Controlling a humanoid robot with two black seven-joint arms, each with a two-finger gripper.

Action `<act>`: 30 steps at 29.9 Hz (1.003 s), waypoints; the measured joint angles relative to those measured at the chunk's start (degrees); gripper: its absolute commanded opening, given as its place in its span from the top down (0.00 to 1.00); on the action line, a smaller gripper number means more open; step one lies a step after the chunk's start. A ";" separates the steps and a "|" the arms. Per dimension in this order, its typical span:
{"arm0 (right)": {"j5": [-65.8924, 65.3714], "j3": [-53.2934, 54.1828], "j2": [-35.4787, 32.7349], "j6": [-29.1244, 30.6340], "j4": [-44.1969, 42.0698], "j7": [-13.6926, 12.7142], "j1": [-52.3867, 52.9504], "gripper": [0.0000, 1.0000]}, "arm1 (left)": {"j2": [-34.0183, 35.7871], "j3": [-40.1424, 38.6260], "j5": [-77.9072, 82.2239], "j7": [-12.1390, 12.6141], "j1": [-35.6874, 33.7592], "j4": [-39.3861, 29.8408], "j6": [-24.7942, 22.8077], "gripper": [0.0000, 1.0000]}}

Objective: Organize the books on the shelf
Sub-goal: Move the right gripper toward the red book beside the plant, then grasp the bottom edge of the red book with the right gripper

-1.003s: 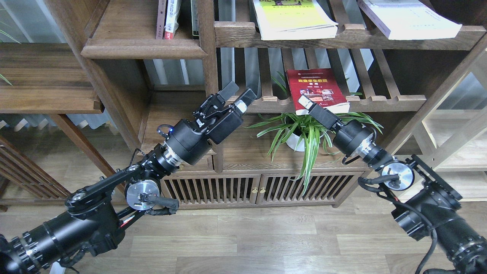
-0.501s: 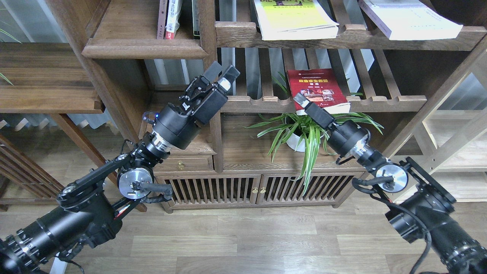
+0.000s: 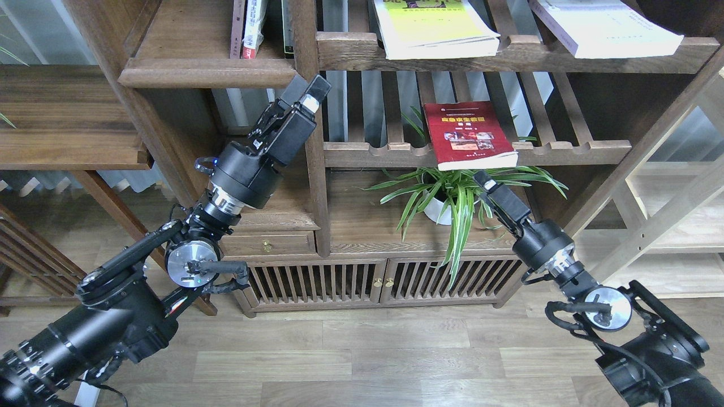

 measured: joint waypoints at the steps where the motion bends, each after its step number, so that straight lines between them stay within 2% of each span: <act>1: 0.82 0.00 0.14 0.00 -0.01 0.09 -0.01 0.00 | 0.07 -0.02 -0.02 0.00 0.00 0.00 0.00 0.00; 14: 7.74 -1.61 1.83 -0.42 -0.85 0.28 0.40 0.01 | 1.04 0.70 -0.01 0.00 -0.03 0.00 -0.96 0.00; 22: 15.90 -1.85 3.61 -12.59 -1.15 -0.06 3.15 0.01 | 1.25 0.52 -0.02 0.00 0.48 0.09 -1.06 0.00; 30: 16.95 -0.97 7.48 -24.49 -1.57 -0.02 7.53 0.01 | 1.47 0.08 0.03 0.00 0.94 0.17 -1.39 0.00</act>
